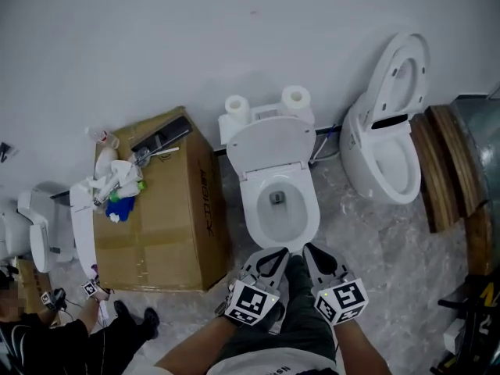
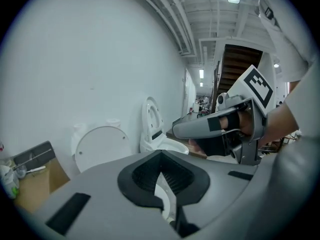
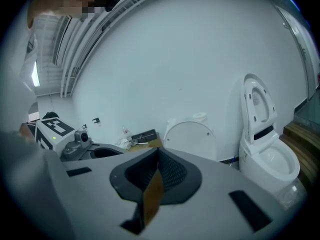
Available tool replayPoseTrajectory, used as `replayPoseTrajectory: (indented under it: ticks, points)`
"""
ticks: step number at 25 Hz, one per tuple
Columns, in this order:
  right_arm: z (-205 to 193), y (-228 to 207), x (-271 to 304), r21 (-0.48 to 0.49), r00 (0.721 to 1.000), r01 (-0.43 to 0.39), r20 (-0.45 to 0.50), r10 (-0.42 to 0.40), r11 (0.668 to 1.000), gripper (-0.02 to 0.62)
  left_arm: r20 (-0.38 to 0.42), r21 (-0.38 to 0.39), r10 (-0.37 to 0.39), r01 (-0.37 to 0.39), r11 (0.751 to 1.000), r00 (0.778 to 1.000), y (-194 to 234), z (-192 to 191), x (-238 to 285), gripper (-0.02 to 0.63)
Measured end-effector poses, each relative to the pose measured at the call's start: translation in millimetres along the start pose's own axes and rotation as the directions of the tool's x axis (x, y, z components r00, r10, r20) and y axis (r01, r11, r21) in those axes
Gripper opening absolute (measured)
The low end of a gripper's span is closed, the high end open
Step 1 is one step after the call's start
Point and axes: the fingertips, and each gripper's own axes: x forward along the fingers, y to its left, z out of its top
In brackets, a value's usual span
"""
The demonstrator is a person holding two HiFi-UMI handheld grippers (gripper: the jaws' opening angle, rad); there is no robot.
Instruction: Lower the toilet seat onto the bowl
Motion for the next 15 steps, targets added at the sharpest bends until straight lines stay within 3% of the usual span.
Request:
replayPoseTrajectory:
  ticks: [15]
  points:
    - [106.4,56.1,-32.4,-0.129,0.993,-0.035,0.109,0.049,0.991,0.017,0.170,-0.022,0.073,-0.070,0.997,0.983,15.6,124.5,-78.4,0.011]
